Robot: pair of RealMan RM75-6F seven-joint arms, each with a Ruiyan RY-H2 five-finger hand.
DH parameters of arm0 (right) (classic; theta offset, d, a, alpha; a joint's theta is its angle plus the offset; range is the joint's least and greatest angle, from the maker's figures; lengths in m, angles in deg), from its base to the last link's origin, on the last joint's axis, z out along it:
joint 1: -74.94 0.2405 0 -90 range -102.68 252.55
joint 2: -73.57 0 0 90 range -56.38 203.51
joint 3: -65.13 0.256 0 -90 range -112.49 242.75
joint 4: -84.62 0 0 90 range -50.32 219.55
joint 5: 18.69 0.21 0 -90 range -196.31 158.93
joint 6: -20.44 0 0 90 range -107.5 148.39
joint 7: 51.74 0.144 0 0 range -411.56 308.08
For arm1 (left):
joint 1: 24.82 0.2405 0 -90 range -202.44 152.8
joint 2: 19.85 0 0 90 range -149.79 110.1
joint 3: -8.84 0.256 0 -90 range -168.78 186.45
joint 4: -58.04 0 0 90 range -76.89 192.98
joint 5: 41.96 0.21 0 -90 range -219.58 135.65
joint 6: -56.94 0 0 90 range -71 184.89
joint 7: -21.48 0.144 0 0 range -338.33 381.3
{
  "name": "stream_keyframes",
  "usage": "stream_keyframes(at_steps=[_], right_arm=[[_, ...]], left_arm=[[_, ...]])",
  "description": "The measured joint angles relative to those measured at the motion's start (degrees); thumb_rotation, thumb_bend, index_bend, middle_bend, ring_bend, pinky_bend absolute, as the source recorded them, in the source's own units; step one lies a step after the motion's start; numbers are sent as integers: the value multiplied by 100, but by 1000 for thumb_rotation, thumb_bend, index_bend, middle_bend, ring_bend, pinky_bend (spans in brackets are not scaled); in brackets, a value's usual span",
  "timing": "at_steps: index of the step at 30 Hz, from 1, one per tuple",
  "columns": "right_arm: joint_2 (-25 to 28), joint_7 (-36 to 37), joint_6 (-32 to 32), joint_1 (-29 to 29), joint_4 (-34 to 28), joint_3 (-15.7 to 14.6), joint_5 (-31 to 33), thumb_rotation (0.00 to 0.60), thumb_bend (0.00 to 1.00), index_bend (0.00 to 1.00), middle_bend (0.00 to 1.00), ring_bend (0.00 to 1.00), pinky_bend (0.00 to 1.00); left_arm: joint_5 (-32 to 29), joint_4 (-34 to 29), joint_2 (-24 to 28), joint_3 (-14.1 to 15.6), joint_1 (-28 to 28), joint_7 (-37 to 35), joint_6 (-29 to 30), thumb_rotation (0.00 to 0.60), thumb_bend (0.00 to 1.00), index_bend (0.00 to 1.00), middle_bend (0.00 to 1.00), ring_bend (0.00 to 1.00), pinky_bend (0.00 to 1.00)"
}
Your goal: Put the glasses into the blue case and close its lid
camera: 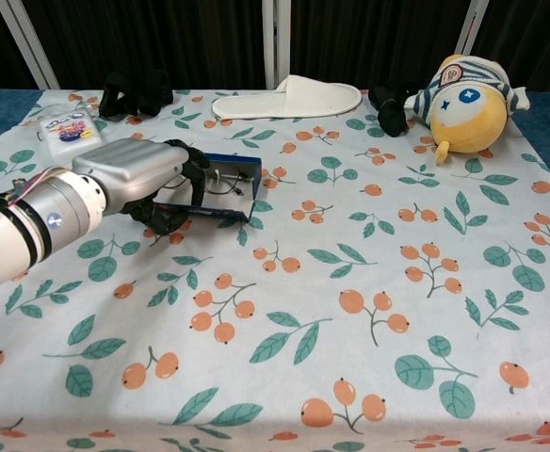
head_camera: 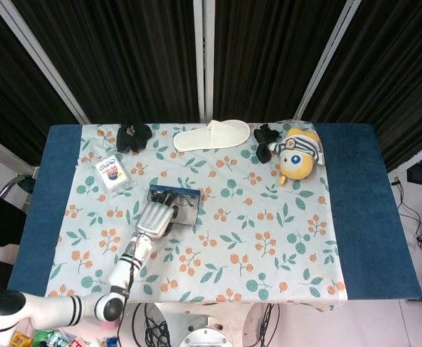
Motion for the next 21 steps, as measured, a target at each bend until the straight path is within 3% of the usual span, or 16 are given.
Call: stream_keyframes(at_steps=[13, 21], right_arm=[[3, -40, 17, 4, -28, 8, 8, 600, 315, 0, 0, 0, 0], [-24, -30, -35, 24, 8, 7, 35, 600, 316, 0, 0, 0, 0]], left_arm=[[807, 483, -255, 93, 180, -463, 388, 600, 478, 658, 233, 114, 221], [1624, 823, -390, 214, 379, -909, 974, 600, 480, 782, 161, 91, 220]])
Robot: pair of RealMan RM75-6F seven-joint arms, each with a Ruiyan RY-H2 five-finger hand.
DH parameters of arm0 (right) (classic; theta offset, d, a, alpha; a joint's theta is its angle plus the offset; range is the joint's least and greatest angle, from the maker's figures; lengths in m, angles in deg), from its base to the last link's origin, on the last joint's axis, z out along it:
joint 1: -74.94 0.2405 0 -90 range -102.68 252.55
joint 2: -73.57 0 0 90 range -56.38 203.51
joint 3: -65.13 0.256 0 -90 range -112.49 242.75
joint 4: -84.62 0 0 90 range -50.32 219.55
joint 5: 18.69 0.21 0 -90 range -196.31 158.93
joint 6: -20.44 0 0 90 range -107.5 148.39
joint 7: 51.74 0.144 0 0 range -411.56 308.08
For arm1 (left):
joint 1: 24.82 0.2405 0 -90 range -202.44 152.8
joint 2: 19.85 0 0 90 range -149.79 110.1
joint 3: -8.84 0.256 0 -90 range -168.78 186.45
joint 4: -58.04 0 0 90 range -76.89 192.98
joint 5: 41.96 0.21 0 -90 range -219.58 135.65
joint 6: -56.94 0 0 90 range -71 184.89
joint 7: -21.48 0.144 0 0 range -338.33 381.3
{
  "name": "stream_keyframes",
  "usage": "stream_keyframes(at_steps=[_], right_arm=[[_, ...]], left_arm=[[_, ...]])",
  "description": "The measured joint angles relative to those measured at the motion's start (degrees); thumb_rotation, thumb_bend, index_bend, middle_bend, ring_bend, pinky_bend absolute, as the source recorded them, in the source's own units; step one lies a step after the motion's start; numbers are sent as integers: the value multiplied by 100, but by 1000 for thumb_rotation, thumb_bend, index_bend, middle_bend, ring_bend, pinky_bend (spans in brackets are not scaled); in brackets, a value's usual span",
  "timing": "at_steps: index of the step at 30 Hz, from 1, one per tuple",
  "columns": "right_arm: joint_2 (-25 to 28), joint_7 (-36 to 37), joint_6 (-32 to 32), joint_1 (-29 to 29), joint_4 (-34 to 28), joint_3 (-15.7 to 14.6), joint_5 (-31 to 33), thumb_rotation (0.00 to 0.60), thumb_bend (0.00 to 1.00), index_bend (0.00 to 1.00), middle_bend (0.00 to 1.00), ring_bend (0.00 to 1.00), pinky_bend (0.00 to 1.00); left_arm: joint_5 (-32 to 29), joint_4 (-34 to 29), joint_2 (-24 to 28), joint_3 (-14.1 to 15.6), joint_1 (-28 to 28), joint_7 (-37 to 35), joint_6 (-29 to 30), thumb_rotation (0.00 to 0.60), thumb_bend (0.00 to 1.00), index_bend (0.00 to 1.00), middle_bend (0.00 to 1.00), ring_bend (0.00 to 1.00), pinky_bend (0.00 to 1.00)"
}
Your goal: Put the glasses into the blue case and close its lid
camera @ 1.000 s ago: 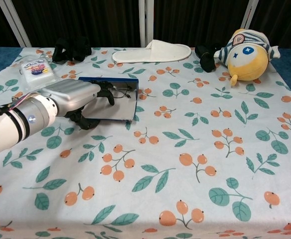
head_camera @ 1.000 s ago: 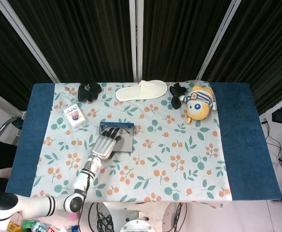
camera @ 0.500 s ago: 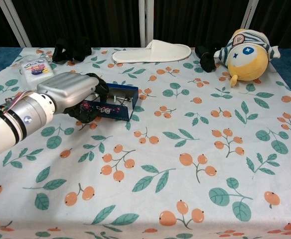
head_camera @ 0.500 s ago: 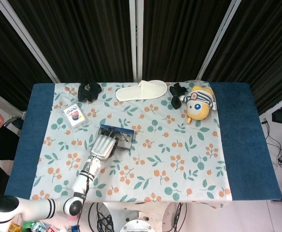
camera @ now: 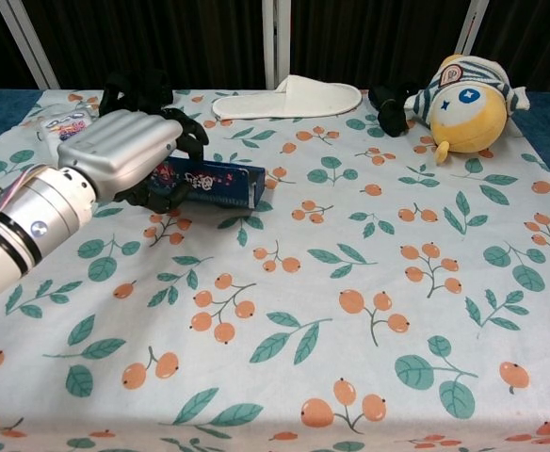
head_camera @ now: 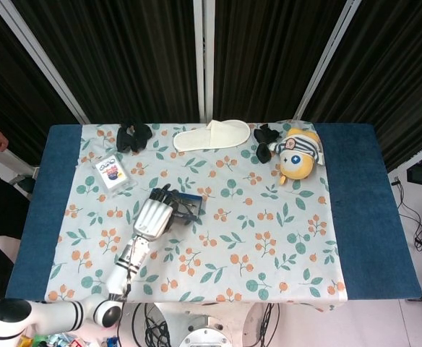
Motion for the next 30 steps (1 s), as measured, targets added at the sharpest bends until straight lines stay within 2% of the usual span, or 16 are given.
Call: stream_keyframes(at_steps=[6, 15, 25, 27, 30], right_arm=[[-13, -16, -8, 3, 14, -14, -11, 600, 315, 0, 0, 0, 0], [14, -42, -78, 9, -14, -22, 43, 600, 312, 0, 0, 0, 0], [34, 48, -123, 11, 46, 12, 119, 600, 313, 0, 0, 0, 0], [27, 84, -145, 14, 82, 18, 138, 600, 312, 0, 0, 0, 0], [16, 127, -182, 22, 136, 33, 173, 600, 313, 0, 0, 0, 0]], left_arm=[[403, 293, -41, 31, 111, -302, 208, 600, 480, 797, 120, 72, 206], [339, 564, -28, -264, -208, -374, -489, 600, 481, 799, 100, 59, 195], [110, 1491, -400, -639, -721, -258, -1172, 600, 480, 798, 99, 59, 193], [73, 1672, -501, -683, -787, -258, -1241, 600, 481, 760, 93, 59, 193], [73, 1949, -670, -734, -867, -318, -1255, 600, 478, 574, 61, 59, 193]])
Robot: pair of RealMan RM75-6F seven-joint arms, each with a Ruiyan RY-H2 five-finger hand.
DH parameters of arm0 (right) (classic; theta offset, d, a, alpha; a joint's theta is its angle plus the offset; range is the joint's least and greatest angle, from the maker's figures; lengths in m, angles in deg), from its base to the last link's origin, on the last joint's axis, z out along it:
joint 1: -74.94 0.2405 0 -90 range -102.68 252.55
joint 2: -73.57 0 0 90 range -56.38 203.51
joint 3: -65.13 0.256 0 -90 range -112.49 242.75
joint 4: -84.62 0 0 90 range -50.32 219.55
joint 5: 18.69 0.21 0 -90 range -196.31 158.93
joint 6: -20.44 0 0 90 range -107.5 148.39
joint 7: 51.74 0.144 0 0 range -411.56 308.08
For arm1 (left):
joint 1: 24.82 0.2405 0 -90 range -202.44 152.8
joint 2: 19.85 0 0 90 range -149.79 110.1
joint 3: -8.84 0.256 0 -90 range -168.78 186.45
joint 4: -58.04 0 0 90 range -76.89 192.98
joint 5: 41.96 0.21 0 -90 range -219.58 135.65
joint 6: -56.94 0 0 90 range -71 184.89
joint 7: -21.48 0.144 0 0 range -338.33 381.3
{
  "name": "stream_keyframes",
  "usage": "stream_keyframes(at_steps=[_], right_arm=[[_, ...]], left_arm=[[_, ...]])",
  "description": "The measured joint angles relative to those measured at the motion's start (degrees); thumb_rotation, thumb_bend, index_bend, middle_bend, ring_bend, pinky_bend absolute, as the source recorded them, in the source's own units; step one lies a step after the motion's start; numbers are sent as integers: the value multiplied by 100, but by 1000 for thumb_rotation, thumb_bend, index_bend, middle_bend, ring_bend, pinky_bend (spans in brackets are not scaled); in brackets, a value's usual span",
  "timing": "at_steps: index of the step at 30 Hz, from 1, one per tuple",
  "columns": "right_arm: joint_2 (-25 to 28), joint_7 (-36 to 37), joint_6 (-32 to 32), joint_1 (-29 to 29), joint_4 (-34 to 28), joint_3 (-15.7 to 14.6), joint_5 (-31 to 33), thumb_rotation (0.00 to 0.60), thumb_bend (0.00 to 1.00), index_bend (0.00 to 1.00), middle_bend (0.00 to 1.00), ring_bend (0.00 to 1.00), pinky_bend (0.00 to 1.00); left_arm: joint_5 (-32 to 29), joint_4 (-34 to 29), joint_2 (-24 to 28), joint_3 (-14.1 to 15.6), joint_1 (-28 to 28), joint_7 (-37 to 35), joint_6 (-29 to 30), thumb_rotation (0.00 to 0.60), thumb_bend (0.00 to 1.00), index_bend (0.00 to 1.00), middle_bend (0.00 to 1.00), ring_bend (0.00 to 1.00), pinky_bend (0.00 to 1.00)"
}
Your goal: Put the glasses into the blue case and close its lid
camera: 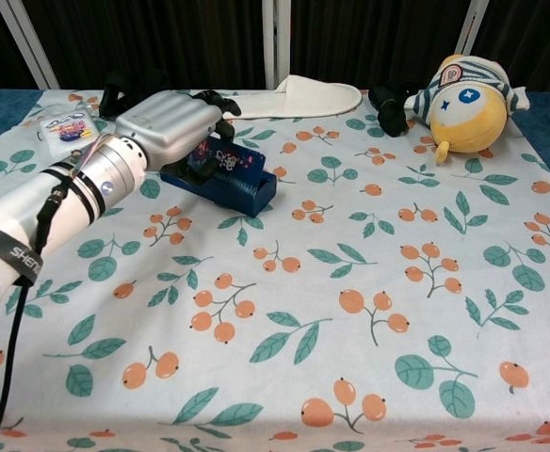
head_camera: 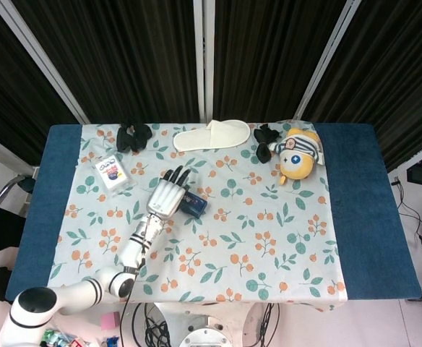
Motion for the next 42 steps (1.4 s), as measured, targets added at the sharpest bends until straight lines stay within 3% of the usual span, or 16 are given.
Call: stream_keyframes(at_steps=[4, 7, 15, 21, 27, 30, 33, 37, 42], right_arm=[[-8, 6, 0, 12, 22, 24, 12, 600, 313, 0, 0, 0, 0], [-12, -13, 17, 20, 13, 48, 23, 600, 312, 0, 0, 0, 0], [-17, -94, 6, 53, -43, 78, 49, 600, 313, 0, 0, 0, 0], [11, -153, -1, 83, -127, 99, 50, 600, 313, 0, 0, 0, 0], [-27, -118, 84, 112, -125, 118, -57, 600, 313, 0, 0, 0, 0], [-71, -82, 71, 158, -68, 98, -166, 600, 304, 0, 0, 0, 0], [-103, -53, 32, 223, -6, 36, -356, 600, 278, 0, 0, 0, 0], [-206, -116, 102, 304, 127, -80, -765, 600, 237, 0, 0, 0, 0], [-374, -209, 475, 311, 241, -166, -1091, 600, 228, 0, 0, 0, 0]], left_arm=[[114, 327, -185, -53, -94, -249, 112, 600, 438, 113, 0, 57, 189], [204, 592, -318, -83, -153, -382, 223, 600, 385, 0, 0, 44, 179], [371, 1096, -561, -135, -230, -916, 433, 600, 147, 0, 0, 43, 172], [429, 1100, -525, -147, -191, -1036, 579, 600, 115, 0, 0, 43, 173], [500, 309, -75, -71, 129, -1100, 912, 600, 92, 0, 21, 43, 176], [582, -541, 437, 91, 456, -1181, 1143, 579, 92, 0, 33, 43, 178], [691, -1564, 1185, 393, 930, -1214, 1452, 491, 92, 0, 11, 34, 178], [720, -2896, 2461, 1004, 1747, -1113, 1812, 434, 92, 0, 0, 11, 173], [759, -3569, 3573, 1673, 2779, -977, 2465, 422, 92, 0, 0, 10, 169]])
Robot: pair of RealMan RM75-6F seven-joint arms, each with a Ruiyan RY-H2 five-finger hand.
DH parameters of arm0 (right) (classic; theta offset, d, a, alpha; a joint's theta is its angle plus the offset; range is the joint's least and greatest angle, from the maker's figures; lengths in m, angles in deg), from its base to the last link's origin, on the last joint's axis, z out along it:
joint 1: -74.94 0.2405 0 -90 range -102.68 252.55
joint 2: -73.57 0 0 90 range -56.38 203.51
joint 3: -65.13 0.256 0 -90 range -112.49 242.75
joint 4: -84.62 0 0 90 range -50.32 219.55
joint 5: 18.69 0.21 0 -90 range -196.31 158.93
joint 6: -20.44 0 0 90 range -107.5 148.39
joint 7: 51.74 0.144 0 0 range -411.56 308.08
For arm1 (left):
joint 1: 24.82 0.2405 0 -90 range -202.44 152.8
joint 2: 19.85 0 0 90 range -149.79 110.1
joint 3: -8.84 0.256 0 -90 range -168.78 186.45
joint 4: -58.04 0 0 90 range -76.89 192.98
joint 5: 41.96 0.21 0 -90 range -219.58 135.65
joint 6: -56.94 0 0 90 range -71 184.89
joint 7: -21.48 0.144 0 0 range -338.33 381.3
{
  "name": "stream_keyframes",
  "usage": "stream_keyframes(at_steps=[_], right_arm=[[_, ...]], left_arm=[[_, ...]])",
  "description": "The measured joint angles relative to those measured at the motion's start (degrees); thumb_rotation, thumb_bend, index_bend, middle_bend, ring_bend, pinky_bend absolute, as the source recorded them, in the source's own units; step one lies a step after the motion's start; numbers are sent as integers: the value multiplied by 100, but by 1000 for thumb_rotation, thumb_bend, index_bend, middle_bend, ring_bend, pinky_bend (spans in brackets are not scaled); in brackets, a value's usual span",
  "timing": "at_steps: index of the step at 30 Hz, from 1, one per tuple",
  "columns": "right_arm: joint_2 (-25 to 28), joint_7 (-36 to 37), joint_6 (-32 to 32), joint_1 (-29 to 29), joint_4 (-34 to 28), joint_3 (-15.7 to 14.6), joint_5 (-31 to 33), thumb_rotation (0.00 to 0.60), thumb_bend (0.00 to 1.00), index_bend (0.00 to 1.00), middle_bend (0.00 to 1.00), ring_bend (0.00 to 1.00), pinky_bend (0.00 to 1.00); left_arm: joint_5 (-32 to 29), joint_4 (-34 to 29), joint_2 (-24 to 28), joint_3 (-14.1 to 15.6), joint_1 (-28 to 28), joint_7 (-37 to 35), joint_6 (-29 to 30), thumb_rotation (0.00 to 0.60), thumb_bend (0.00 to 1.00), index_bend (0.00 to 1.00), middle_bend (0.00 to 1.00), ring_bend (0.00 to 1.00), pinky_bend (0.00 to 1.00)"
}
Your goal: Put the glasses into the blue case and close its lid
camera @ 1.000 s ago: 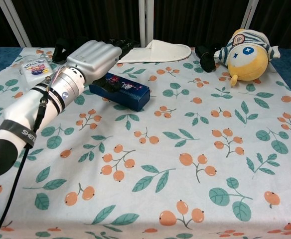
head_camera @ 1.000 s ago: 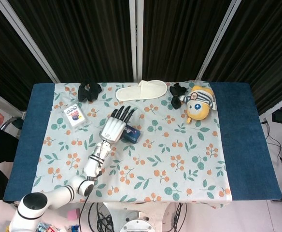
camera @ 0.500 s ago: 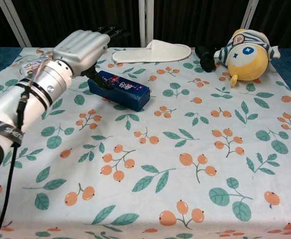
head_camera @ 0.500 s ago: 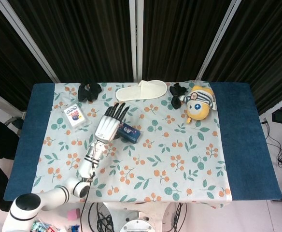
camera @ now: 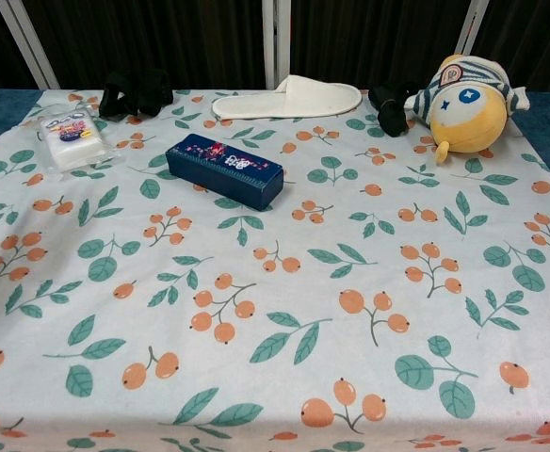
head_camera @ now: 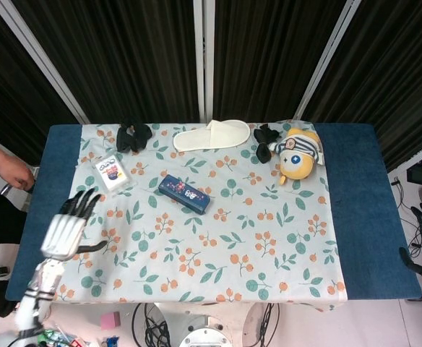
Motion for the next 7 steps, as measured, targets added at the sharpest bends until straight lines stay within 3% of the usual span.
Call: stream_keyframes(at_steps=[3, 7], right_arm=[[-27, -81, 110, -13, -9, -35, -79, 600, 227, 0, 0, 0, 0], [-15, -193, 149, -7, -102, -55, -124, 600, 228, 0, 0, 0, 0]], left_arm=[[67, -33, 293, 284, 467, -127, 371, 419, 92, 0, 0, 10, 168], [180, 219, 375, 356, 830, -515, 624, 420, 92, 0, 0, 10, 168]])
